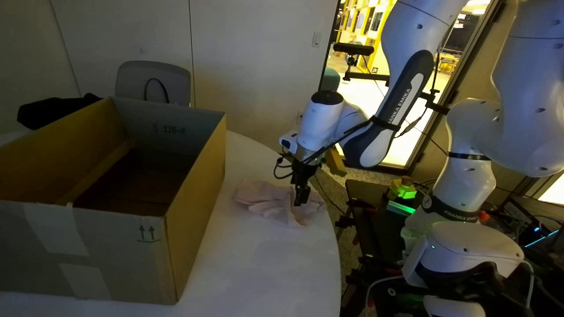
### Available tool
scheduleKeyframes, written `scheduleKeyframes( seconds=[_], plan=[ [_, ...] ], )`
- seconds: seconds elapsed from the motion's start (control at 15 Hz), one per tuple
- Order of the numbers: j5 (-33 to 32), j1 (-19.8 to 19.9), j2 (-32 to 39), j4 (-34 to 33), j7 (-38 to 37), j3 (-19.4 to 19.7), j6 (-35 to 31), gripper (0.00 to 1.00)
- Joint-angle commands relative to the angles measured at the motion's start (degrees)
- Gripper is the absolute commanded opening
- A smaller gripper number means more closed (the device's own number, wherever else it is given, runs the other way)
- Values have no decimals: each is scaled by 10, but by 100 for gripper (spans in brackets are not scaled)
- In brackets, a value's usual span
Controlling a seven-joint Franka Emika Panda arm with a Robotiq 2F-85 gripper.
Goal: Put the marker on the shirt, fold the shirt, and then put the folded shirt in the box
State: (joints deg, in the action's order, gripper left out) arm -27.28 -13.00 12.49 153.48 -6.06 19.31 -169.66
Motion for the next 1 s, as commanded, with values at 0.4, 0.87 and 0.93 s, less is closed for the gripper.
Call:
scheduleKeyframes(
  seconds=[0.4,0.87,0.93],
  plan=[
    [162,147,119,-130,97,-127,-29,100],
    [153,180,170,-165,137,-124,-24,100],
    [154,185,178,-169,144,-127,-20,100]
  ],
)
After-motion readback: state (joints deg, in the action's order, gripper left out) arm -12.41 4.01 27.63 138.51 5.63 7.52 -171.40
